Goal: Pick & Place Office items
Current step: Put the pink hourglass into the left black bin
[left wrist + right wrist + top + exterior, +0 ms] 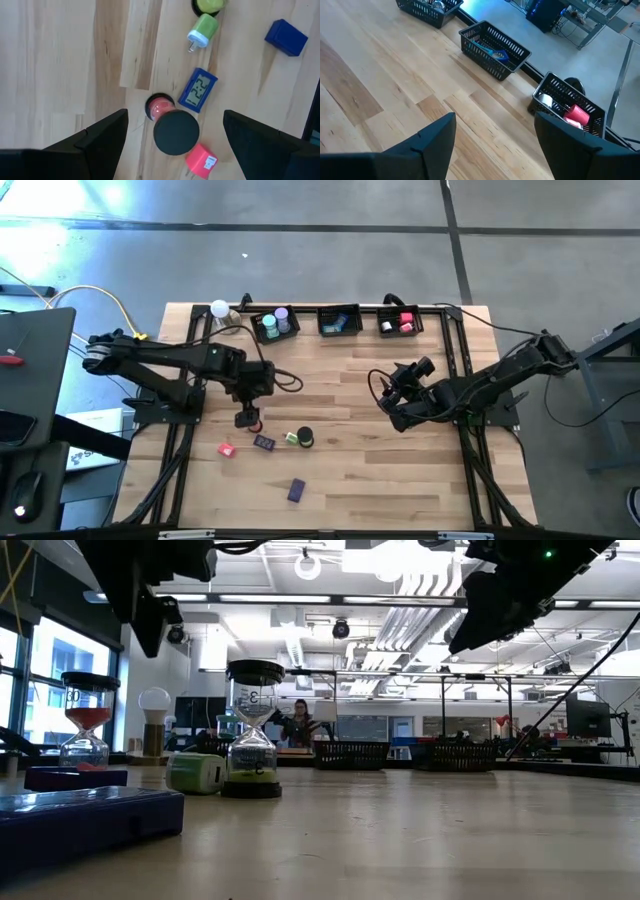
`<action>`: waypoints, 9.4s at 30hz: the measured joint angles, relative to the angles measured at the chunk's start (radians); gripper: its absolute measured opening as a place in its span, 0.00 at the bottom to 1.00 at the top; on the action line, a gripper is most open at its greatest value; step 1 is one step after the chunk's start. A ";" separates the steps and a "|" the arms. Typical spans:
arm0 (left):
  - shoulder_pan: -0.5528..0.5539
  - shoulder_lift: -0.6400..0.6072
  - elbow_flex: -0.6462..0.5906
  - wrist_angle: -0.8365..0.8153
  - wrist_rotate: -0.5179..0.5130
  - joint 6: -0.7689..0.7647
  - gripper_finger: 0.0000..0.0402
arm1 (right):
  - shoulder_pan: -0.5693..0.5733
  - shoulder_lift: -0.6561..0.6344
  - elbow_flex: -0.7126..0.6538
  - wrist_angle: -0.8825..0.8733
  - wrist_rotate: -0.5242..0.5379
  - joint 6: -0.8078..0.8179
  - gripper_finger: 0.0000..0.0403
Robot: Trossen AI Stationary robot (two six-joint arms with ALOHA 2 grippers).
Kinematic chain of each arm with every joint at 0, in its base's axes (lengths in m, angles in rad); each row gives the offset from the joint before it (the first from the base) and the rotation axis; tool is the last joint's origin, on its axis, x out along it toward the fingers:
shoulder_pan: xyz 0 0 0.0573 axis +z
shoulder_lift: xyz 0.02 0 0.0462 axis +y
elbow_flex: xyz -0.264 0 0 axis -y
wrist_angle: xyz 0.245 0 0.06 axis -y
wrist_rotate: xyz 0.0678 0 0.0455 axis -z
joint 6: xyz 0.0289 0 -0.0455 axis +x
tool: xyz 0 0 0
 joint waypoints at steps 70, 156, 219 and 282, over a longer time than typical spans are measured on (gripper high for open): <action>-0.266 0.005 -0.109 0.066 -0.227 -0.054 0.79 | -0.002 0.000 -0.047 0.091 -0.031 -0.052 0.64; 0.008 0.095 0.101 -0.145 -0.281 0.058 0.50 | -0.002 0.000 -0.048 0.125 -0.035 -0.079 0.64; 0.811 0.207 0.129 0.153 -0.338 0.475 0.50 | -0.002 0.000 -0.048 0.134 -0.055 -0.104 0.64; 0.883 0.462 0.128 0.325 -0.245 0.418 0.53 | -0.002 0.000 -0.048 0.128 -0.054 -0.105 0.64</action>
